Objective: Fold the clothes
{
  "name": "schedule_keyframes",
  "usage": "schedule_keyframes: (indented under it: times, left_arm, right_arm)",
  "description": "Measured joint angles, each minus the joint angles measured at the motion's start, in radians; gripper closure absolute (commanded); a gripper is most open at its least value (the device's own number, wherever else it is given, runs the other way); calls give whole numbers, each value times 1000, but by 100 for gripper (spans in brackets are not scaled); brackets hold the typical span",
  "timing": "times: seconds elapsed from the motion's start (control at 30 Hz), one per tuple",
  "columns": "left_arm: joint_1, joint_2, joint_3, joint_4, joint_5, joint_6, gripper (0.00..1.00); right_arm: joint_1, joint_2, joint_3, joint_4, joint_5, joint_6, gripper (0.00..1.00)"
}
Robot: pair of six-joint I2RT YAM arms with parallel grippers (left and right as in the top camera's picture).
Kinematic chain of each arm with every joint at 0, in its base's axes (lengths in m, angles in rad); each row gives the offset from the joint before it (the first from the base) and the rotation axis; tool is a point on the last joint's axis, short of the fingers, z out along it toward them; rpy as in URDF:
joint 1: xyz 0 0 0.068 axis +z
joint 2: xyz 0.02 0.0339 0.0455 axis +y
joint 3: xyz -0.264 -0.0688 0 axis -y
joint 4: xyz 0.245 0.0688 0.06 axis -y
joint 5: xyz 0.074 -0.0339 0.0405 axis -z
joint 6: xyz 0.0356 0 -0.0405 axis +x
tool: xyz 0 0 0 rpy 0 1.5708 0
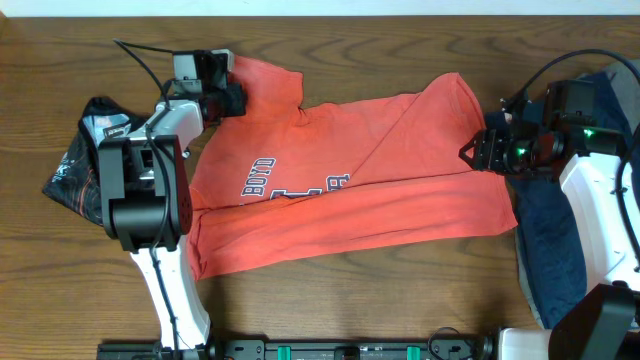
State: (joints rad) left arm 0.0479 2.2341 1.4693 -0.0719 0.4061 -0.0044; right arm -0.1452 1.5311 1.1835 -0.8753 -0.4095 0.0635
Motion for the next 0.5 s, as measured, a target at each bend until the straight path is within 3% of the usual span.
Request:
schedule_keyframes:
  times: [0.3,0.5]
  left_arm:
    - [17,-27,1,-78,8,-76,81]
    - [19,-121,1,-153,6,-88,81]
  right_arm:
    - [7,31,21,-63,118,13,36]
    - [25,241,235,-123,161,32,32]
